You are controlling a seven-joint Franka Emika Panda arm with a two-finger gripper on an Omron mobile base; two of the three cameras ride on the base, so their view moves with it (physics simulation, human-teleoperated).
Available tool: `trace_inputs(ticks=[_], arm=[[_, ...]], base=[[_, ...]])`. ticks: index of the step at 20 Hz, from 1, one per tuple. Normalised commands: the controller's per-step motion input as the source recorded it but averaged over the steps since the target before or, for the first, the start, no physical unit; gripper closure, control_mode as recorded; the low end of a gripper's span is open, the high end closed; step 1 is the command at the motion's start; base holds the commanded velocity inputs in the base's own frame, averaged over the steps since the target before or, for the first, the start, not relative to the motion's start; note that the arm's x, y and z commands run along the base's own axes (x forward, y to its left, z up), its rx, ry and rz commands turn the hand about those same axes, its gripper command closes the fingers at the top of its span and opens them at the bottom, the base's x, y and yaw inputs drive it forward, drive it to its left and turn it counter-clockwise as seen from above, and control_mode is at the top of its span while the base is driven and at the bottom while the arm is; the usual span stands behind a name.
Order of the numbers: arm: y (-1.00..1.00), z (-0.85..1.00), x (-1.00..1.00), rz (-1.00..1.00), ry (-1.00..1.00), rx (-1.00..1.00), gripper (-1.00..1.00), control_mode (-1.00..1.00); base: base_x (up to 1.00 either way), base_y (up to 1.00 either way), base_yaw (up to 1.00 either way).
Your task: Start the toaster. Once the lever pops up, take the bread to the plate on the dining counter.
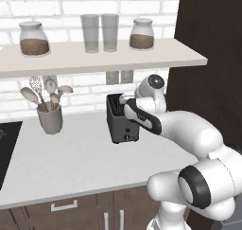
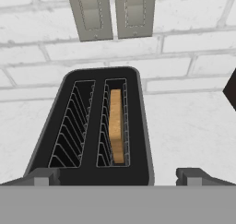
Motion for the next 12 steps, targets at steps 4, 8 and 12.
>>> trace_inputs(ticks=[4,8,12], arm=[[0.0,0.0,0.0,0.0,0.0,0.0,-1.0,-1.0],[0.0,0.0,0.0,0.0,0.0,0.0,-1.0,-1.0],[0.0,0.0,0.0,0.0,0.0,0.0,-1.0,-1.0]], base=[[0.0,0.0,0.0],[0.0,0.0,0.0],[0.0,0.0,0.0]])
